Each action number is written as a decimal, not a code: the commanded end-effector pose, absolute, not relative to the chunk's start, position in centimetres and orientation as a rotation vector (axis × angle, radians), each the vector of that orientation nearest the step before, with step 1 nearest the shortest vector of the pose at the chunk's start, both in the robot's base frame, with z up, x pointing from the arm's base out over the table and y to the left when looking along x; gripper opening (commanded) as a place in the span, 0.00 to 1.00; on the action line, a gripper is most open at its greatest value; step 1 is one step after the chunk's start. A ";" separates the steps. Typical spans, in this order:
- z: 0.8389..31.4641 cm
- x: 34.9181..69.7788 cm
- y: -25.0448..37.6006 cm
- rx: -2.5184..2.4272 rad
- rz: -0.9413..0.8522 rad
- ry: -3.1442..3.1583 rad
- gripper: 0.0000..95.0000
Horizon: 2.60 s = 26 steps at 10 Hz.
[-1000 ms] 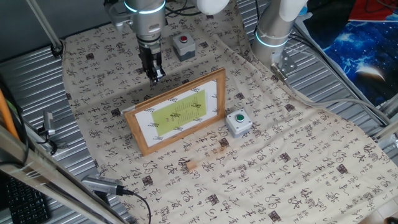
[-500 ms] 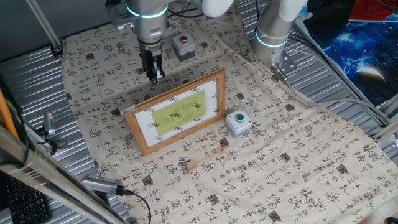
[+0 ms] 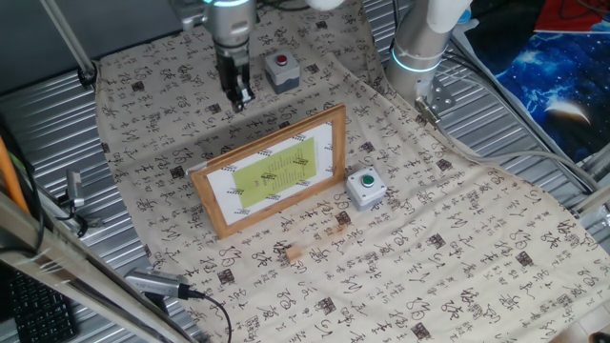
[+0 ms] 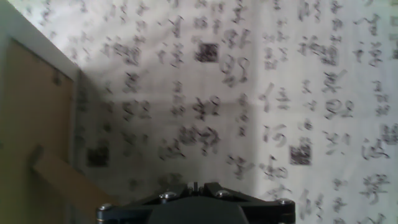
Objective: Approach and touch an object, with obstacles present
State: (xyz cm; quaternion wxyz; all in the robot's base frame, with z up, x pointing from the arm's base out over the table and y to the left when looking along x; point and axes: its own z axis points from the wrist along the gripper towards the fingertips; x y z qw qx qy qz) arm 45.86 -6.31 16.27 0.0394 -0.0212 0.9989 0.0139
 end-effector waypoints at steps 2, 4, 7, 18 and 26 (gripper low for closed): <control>14.5 44.5 -8.6 -0.103 0.044 3.060 0.00; 12.0 43.9 -10.6 -0.135 0.035 3.064 0.00; 10.1 43.7 -12.4 -0.155 0.034 3.080 0.00; 9.7 42.6 -13.2 -0.146 0.043 3.084 0.00; 9.2 42.8 -13.3 -0.158 0.043 3.083 0.00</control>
